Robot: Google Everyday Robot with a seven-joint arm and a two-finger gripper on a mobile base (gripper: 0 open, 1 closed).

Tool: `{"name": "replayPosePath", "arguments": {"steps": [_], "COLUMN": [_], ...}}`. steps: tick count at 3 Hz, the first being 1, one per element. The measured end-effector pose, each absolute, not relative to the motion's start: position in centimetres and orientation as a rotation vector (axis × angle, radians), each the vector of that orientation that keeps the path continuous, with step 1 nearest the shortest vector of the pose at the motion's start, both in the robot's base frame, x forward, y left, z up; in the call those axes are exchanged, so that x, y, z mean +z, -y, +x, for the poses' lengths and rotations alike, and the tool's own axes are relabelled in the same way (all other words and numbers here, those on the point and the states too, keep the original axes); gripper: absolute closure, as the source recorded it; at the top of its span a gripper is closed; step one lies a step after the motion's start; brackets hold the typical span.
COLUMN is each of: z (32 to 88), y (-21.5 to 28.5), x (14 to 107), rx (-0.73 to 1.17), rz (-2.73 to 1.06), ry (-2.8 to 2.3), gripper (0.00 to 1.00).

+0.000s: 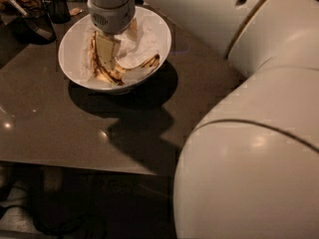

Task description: Pick banana from white bowl

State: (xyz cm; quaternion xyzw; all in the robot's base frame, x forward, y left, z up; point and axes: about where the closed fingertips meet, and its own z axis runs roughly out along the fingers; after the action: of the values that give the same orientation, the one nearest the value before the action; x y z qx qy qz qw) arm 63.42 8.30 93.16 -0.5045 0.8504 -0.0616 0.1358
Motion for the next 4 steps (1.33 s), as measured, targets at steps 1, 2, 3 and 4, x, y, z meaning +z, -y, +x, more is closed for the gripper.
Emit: {"name": "replayPosePath", "arguments": {"steps": [1,2,3,4], "z": [63.8,64.2,64.4,64.4], "y": [-8.1,-7.8,-7.1,-6.6], "x": [92.3,91.4,90.0,88.7], "rx": [-0.172,-0.170,-0.166,-0.155], "rz": [-1.458,-1.449,-1.437,-1.432], "ry": [-2.470,-2.481,-2.505,-2.529], "gripper": [0.36,0.41,0.41,0.42]}}
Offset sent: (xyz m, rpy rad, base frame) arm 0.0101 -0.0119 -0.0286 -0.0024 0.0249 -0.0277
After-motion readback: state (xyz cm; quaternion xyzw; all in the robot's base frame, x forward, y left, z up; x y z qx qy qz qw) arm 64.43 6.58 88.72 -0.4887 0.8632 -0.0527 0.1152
